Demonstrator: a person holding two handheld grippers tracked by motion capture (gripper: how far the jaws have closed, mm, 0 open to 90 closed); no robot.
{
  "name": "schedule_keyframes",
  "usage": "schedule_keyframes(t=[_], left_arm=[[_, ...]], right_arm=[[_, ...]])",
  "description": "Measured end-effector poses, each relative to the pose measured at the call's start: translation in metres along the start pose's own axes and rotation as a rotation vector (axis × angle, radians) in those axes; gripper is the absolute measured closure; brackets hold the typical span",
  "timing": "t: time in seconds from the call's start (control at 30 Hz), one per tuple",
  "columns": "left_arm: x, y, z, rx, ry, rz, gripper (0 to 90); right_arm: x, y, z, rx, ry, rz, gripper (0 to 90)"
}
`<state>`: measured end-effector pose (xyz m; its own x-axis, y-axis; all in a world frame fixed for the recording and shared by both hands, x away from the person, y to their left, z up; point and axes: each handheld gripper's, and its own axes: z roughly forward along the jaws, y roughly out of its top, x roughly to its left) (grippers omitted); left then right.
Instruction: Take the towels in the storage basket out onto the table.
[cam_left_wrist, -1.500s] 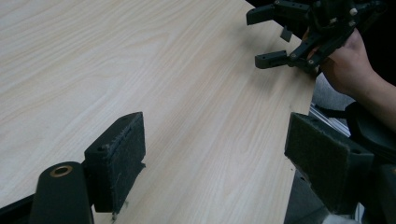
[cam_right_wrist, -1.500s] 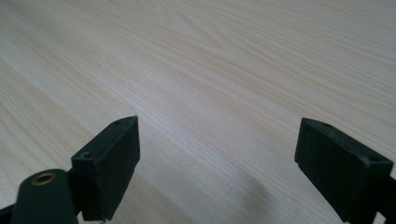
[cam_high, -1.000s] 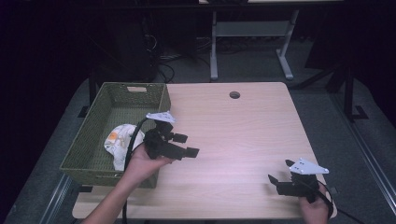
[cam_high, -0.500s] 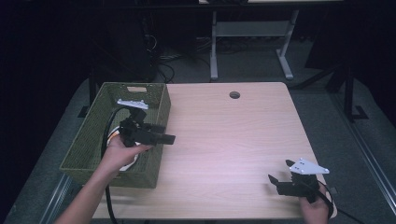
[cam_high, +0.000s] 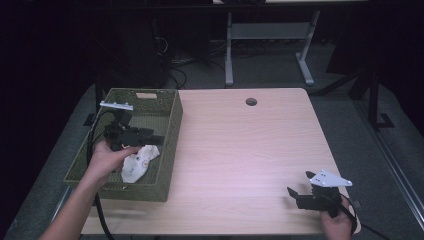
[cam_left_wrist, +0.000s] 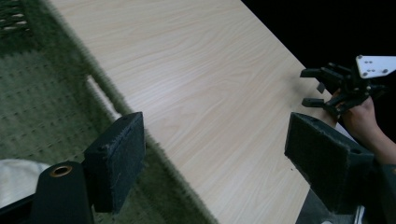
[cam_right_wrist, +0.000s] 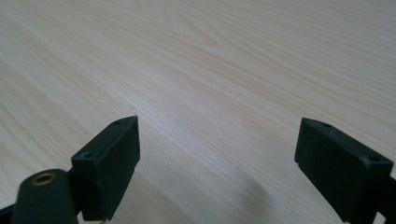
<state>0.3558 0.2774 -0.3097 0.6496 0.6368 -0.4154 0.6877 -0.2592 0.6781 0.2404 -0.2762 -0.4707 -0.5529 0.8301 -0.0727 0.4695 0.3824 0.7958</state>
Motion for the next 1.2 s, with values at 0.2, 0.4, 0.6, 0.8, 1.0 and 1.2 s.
schedule_keyframes(t=[0.2, 0.4, 0.6, 0.8, 1.0, 1.2], left_arm=[[0.021, -0.006, -0.006, 0.005, 0.061, -0.045, 19.9], [0.045, -0.011, -0.010, 0.008, 0.127, -0.103, 19.9], [0.065, -0.016, -0.007, 0.026, 0.180, -0.156, 19.9], [0.079, -0.021, -0.003, 0.064, 0.264, -0.192, 19.9], [0.089, -0.023, 0.000, 0.094, 0.368, -0.216, 21.0], [0.099, -0.028, 0.008, 0.164, 0.426, -0.237, 21.0]], right_arm=[[0.000, 0.000, 0.000, -0.001, 0.001, -0.001, 13.7], [-0.001, 0.000, 0.000, -0.002, 0.001, -0.004, 13.7], [0.000, 0.000, -0.001, 0.001, 0.001, -0.001, 13.7], [-0.001, 0.000, -0.001, -0.002, 0.002, -0.005, 13.7], [-0.001, 0.000, -0.001, -0.004, 0.003, -0.004, 13.7], [-0.001, 0.000, -0.001, -0.002, 0.005, 0.001, 13.7]])
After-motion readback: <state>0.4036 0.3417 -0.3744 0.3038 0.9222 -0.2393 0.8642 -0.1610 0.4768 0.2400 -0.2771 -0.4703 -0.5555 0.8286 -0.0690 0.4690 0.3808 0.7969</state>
